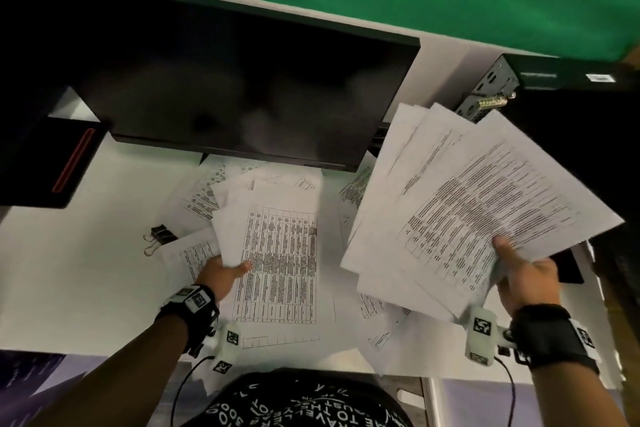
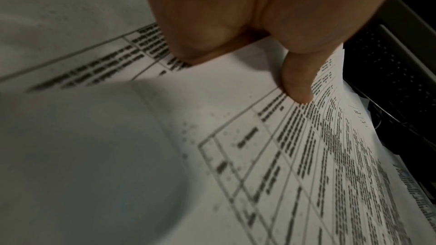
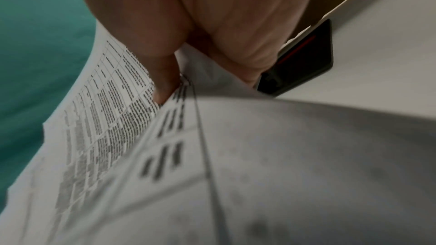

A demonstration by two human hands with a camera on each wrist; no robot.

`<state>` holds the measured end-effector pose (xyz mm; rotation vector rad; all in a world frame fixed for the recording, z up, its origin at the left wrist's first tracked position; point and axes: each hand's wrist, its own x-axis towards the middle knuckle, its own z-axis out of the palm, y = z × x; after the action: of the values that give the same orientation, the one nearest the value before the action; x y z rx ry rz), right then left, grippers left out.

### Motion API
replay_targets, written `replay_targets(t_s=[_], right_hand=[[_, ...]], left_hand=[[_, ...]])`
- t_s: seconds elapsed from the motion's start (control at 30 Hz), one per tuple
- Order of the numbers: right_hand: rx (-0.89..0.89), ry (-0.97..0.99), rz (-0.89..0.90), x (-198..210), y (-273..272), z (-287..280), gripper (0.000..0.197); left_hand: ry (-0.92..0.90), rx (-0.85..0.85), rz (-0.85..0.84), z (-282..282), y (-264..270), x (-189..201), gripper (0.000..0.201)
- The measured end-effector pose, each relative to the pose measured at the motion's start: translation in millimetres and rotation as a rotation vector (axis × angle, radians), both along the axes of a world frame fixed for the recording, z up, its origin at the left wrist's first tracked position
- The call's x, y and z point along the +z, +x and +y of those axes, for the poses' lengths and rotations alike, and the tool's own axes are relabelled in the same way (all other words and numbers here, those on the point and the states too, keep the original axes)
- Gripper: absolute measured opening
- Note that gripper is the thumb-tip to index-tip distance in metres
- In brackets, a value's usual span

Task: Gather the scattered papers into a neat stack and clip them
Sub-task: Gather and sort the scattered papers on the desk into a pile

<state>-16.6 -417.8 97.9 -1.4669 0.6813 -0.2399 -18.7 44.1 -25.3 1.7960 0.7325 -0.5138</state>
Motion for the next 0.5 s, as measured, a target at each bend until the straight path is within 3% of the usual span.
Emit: replay_targets(t_s=[0.07,0.23,0.33,0.5], right_hand=[[0.101,0.008,0.028,-3.6,-3.4,21.1,0.049],[0.356,-0.103,0.236,-41.4,-3.9,94.4,0.008],[0.46,-0.125,0.39,-76.7,1.3,129.2,0.005],[0.623,-0.202,0.505,-88.4,6.1,171.9,0.022]], left_hand=[[-0.003,-0.023,-0.009,3.3,0.3,-5.5,0.04],[-0.029,-0.001,-0.015,5.6,0.9,-8.5,0.035],[-0.103,0.098,-0.041,3.6,0.2,-3.3,0.036],[-0.054,-0.001,-0.043,8.0,-2.4,-17.5,0.047]])
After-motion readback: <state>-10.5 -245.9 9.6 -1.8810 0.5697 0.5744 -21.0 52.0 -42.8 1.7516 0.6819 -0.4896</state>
